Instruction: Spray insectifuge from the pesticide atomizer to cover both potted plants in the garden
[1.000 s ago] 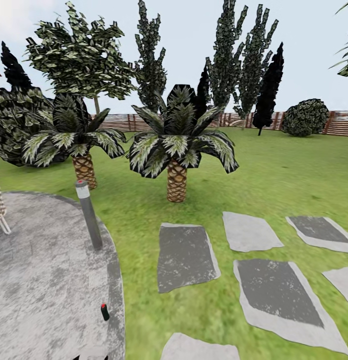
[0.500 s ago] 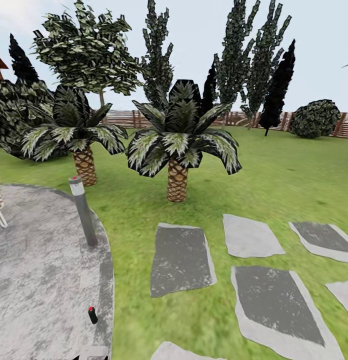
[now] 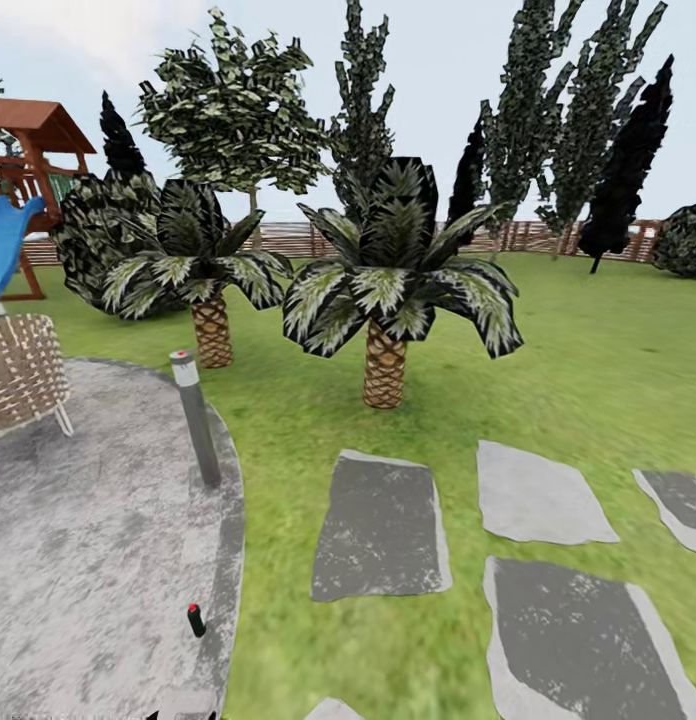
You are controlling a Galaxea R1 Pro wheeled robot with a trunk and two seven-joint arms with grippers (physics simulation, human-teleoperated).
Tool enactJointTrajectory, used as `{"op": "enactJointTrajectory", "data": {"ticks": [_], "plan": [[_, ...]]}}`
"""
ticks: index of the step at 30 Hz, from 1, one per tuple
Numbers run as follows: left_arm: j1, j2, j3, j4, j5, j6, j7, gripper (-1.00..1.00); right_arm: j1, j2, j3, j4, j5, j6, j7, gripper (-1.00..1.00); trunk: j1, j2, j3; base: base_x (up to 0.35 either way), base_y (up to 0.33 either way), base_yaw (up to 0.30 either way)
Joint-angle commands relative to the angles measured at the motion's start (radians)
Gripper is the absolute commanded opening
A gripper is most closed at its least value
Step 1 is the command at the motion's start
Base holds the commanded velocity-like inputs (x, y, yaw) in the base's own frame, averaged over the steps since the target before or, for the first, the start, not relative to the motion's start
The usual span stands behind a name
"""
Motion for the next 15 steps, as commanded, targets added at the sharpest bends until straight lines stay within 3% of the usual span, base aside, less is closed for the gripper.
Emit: {"op": "enactJointTrajectory", "data": {"ticks": [1, 15], "plan": [[-0.001, 0.0, 0.0, 0.001, 0.0, -0.003, 0.0, 1.0, 0.0, 0.0, 0.0, 0.001, 0.0, -0.003, 0.0, 1.0, 0.0, 0.0, -0.001, 0.095, -0.264, 0.278], [-0.001, 0.001, 0.003, 0.001, 0.001, -0.003, 0.0, 1.0, 0.0, 0.0, 0.0, 0.002, 0.002, -0.003, 0.0, 1.0, 0.0, 0.0, -0.001, 0.094, -0.265, 0.278]]}}
